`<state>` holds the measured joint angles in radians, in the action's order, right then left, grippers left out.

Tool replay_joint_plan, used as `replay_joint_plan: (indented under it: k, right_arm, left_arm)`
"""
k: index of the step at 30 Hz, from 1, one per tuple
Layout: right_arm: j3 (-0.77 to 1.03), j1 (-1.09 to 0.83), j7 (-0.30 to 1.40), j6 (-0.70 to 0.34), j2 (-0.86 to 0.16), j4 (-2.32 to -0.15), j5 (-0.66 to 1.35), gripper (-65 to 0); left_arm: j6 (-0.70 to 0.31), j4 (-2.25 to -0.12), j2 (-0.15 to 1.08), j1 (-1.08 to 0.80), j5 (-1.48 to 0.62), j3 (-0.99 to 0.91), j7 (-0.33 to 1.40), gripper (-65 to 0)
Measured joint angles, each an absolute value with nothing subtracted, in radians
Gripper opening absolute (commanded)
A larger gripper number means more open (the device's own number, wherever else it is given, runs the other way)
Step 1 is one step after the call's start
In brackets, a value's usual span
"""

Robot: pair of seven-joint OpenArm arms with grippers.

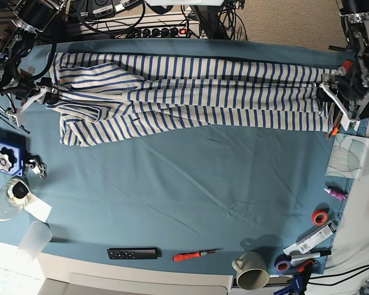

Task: Fold the T-shirt properly
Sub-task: 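Hold the folded strip ends with both grippers and adjust the grip, then lift the strip end with the left gripper and fold it toward the right gripper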

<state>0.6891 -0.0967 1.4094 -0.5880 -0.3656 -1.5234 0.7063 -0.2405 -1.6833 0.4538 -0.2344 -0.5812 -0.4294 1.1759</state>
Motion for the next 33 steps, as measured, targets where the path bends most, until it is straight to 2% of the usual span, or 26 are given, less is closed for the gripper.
replay_joint_plan:
  k: [4,6,8,13,20,29,33]
  right_arm:
    - [0.689,-0.097,1.409,-0.588,-0.366,-1.523,0.706,-40.2]
    - [0.689,-0.097,1.409,-0.588,-0.366,-1.523,0.706,-40.2]
    - [0.689,-0.097,1.41,-0.588,-0.366,-1.523,0.706,-40.2]
    - [0.689,-0.097,1.409,-0.588,-0.366,-1.523,0.706,-40.2]
    - [0.689,-0.097,1.409,-0.588,-0.366,-1.523,0.706,-40.2]
    - [0.689,-0.097,1.41,-0.588,-0.366,-1.523,0.706,-40.2]
    - [0.689,-0.097,1.41,-0.588,-0.366,-1.523,0.706,-40.2]
  left_arm:
    - [-0.29,-1.625,0.472,-0.215,-0.682,-0.442,1.197,-31.5]
    - [-0.308,-1.596,0.479,-0.21,-0.72,-0.447,1.186,-35.0]
    - [-0.311,-1.573,0.485,-0.205,-0.746,-0.448,1.183,-42.1]
    - [-0.353,-1.547,0.485,-0.202,-0.804,-0.453,1.184,-64.7]
    - [-0.386,-1.552,0.485,-0.204,-0.83,-0.453,1.193,-65.0]
    - [-0.405,-1.691,0.43,-0.213,-0.81,-0.46,1.293,-65.0]
    - [-0.405,-1.76,0.436,-0.203,-0.805,-0.52,1.278,-65.0]
